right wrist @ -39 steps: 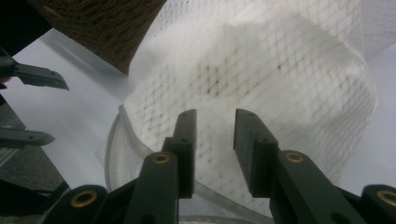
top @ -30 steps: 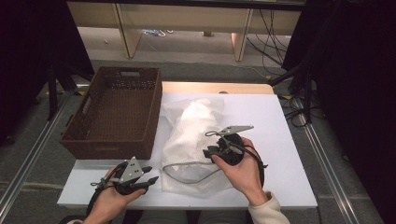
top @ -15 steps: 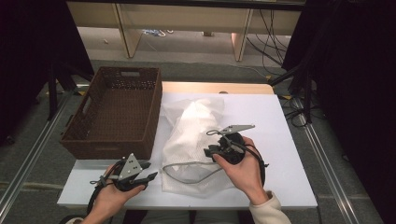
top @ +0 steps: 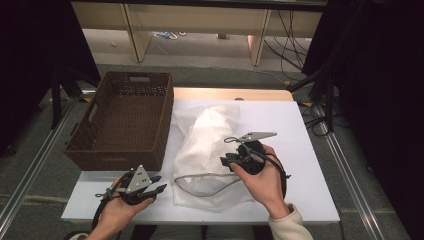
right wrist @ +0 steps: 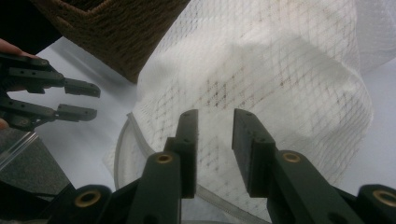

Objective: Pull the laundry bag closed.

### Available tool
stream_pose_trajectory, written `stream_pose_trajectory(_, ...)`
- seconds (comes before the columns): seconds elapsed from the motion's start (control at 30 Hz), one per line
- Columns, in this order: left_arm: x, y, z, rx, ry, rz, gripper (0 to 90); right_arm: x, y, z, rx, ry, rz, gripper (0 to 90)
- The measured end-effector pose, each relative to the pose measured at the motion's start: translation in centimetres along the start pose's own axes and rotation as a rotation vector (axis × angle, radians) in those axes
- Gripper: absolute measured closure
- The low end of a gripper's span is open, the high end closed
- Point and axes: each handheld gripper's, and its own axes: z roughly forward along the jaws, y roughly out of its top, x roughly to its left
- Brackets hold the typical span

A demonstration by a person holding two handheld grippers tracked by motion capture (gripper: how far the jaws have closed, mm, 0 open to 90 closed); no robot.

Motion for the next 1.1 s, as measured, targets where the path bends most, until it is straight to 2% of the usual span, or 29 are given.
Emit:
stream_pose_trajectory(0.07, 0.1, 0.0, 0.1, 0.004, -0.002, 0.001, 64.8, -0.1, 0.0, 0.0, 0.005, 0.004, -0.001, 72.4)
stream_pose_trajectory(0.1, 0.2, 0.0, 0.2, 0.017, 0.009, 0.013, 65.4, 0.0, 0.0, -0.1, 0.013, 0.016, 0.021, 72.4)
stream_pose_trajectory(0.13, 0.3, -0.1, 0.3, 0.018, -0.004, 0.01, 65.9, -0.1, 0.0, 0.0, 0.009, 0.001, 0.011, 72.4)
stream_pose_trajectory(0.17, 0.4, -0.1, 0.3, 0.029, 0.009, 0.022, 66.2, -0.1, 0.0, -0.1, 0.007, 0.001, 0.005, 72.4)
stream_pose_trajectory(0.2, 0.3, -0.1, 0.5, 0.02, -0.004, 0.008, 66.3, -0.1, 0.1, -0.1, 0.009, 0.003, 0.011, 72.4)
stream_pose_trajectory(0.23, 0.4, -0.1, 0.5, 0.031, -0.003, 0.015, 66.3, -0.2, 0.0, -0.1, 0.016, 0.008, 0.008, 72.4)
stream_pose_trajectory(0.27, 0.4, -0.1, 0.7, 0.014, 0.002, 0.007, 66.3, -0.3, 0.1, -0.2, 0.009, -0.003, -0.002, 72.4)
stream_pose_trajectory(0.3, 0.5, -0.1, 0.7, 0.028, 0.003, 0.019, 66.3, -0.3, 0.1, -0.2, 0.004, -0.007, -0.008, 72.3)
stream_pose_trajectory(0.33, 0.5, 0.0, 0.8, 0.032, 0.003, 0.024, 66.3, -0.2, 0.1, -0.2, 0.006, -0.005, 0.008, 72.3)
stream_pose_trajectory(0.37, 0.4, 0.1, 1.0, 0.015, -0.003, 0.013, 66.4, -0.2, 0.1, -0.2, 0.006, -0.005, 0.008, 72.2)
stream_pose_trajectory(0.4, 0.6, 0.2, 1.0, 0.047, 0.004, 0.041, 66.6, -0.4, 0.1, -0.2, 0.003, -0.006, -0.02, 72.1)
stream_pose_trajectory(0.43, 0.7, 0.4, 1.1, 0.049, -0.002, 0.046, 66.9, -0.3, 0.0, -0.2, -0.005, -0.006, -0.001, 72.0)
stream_pose_trajectory(0.47, 0.7, 0.4, 1.5, 0.032, -0.003, 0.044, 67.5, -0.2, 0.0, -0.1, -0.01, -0.008, -0.006, 72.0)
stream_pose_trajectory(0.53, 0.9, 0.5, 2.0, 0.045, -0.005, 0.06, 68.7, 0.0, 0.0, 0.0, -0.006, -0.005, 0.005, 72.0)
stream_pose_trajectory(0.57, 1.1, 0.7, 2.1, 0.059, 0.005, 0.094, 69.7, 0.1, 0.0, -0.1, -0.006, -0.011, 0.008, 72.0)
stream_pose_trajectory(0.67, 1.0, 0.6, 2.7, 0.07, -0.013, 0.116, 70.7, 0.4, 0.2, -0.2, 0.003, -0.012, -0.014, 72.0)
stream_pose_trajectory(0.7, 1.1, 0.6, 2.8, 0.082, -0.015, 0.133, 70.8, 0.4, 0.2, -0.1, -0.009, -0.014, -0.012, 72.0)
stream_pose_trajectory(0.73, 0.8, 0.6, 3.0, 0.088, -0.032, 0.111, 70.8, 0.4, 0.2, -0.1, -0.009, -0.013, -0.008, 72.0)
stream_pose_trajectory(0.8, 0.6, 0.7, 3.2, 0.102, -0.05, 0.139, 70.7, 0.3, 0.2, -0.1, -0.002, -0.008, -0.022, 72.0)
stream_pose_trajectory(0.87, 0.5, 0.7, 3.4, 0.116, -0.056, 0.151, 70.6, 0.3, 0.1, -0.2, 0.007, -0.008, -0.007, 72.0)
stream_pose_trajectory(0.9, 0.4, 0.6, 3.5, 0.123, -0.059, 0.156, 70.5, 0.1, 0.2, -0.1, 0.001, -0.002, -0.035, 72.0)
stream_pose_trajectory(0.93, 0.4, 0.6, 3.6, 0.126, -0.064, 0.154, 70.5, 0.2, 0.2, -0.2, -0.001, -0.001, -0.024, 72.0)
stream_pose_trajectory(0.97, 0.4, 0.6, 3.6, 0.14, -0.055, 0.175, 70.5, 0.2, 0.2, -0.1, -0.002, -0.002, -0.031, 72.0)
stream_pose_trajectory(1.1, 0.3, 0.8, 3.9, 0.155, -0.042, 0.213, 70.2, 0.2, 0.2, -0.2, -0.001, -0.001, -0.025, 72.0)
